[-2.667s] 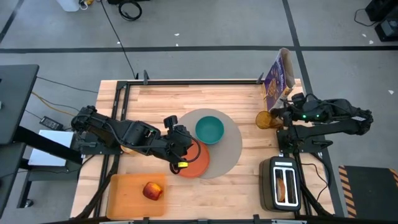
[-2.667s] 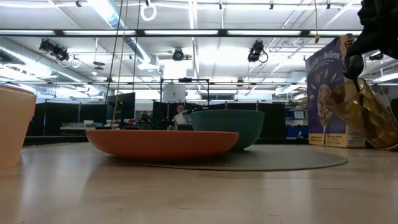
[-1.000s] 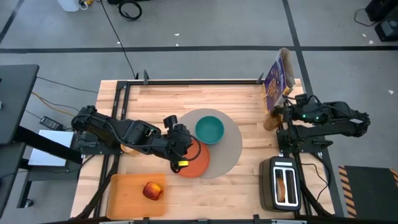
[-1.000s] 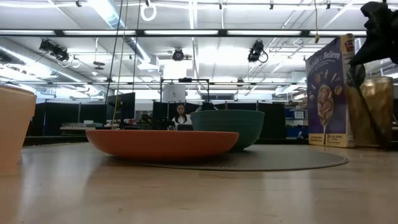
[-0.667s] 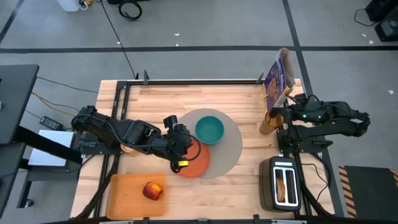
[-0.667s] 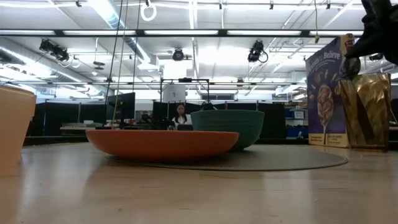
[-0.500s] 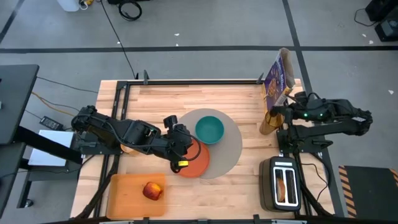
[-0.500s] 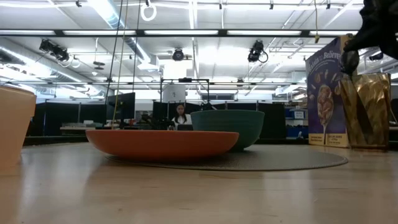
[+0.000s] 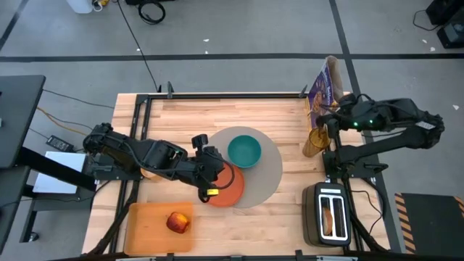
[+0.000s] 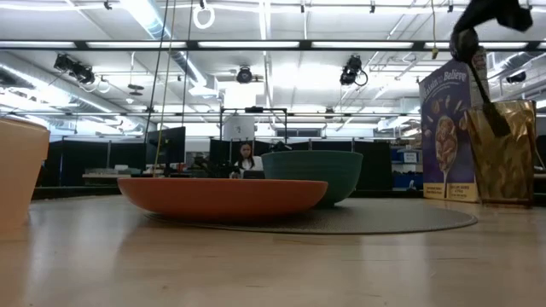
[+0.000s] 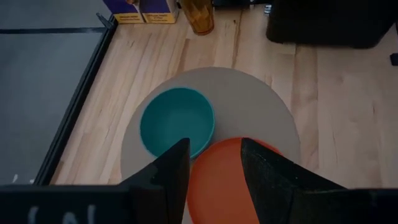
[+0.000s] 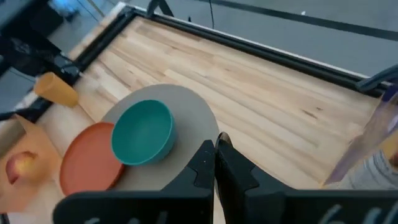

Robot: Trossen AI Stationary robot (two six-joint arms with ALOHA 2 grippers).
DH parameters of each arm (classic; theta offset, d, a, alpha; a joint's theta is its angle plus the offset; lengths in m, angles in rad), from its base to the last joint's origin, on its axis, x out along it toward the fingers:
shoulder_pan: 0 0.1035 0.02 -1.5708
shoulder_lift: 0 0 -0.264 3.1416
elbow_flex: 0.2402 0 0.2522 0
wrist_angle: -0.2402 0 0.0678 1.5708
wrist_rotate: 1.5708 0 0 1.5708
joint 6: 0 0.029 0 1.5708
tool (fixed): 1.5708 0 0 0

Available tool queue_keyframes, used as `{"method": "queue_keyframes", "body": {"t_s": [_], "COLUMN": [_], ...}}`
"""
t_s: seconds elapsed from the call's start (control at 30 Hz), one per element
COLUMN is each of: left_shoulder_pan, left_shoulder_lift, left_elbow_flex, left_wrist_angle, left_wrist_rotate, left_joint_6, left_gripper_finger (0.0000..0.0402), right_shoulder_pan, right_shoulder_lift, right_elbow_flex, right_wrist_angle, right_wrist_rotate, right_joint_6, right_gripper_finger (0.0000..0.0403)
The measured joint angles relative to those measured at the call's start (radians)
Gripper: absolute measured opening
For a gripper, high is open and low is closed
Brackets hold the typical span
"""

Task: Arrange a breakfast setting
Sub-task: Put the spoon on the placemat right of the bowl

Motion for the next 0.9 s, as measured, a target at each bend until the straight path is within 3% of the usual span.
{"method": "queue_keyframes", "body": {"t_s": [0.13,0.33,0.47,0.57,0.73,0.9], "left_shoulder_pan": [-0.029,-0.071,-0.065,-0.040,0.052,0.163], "left_shoulder_lift": [-0.019,-0.079,-0.121,-0.150,-0.187,-0.199], "left_elbow_flex": [-0.001,0.000,0.000,0.000,0.000,0.000], "left_wrist_angle": [-0.004,-0.036,-0.058,-0.056,-0.055,-0.056], "left_wrist_rotate": [0.000,-0.016,-0.025,-0.037,-0.069,-0.065], "left_joint_6": [-0.003,0.009,0.055,0.111,0.241,0.336], "left_gripper_finger": [0.0150,0.0151,0.0151,0.0151,0.0151,0.0151], "right_shoulder_pan": [0.000,0.002,0.002,0.002,-0.011,-0.048], "right_shoulder_lift": [0.126,0.277,0.403,0.494,0.601,0.671], "right_elbow_flex": [0.159,0.389,0.555,0.648,0.659,0.541], "right_wrist_angle": [-0.093,-0.093,-0.114,-0.121,-0.151,-0.104], "right_wrist_rotate": [-0.019,-0.055,-0.056,-0.113,-0.269,-0.418], "right_joint_6": [0.014,0.044,0.062,0.118,0.272,0.364], "right_gripper_finger": [0.0010,0.0010,0.0010,0.0010,0.0010,0.0010]}}
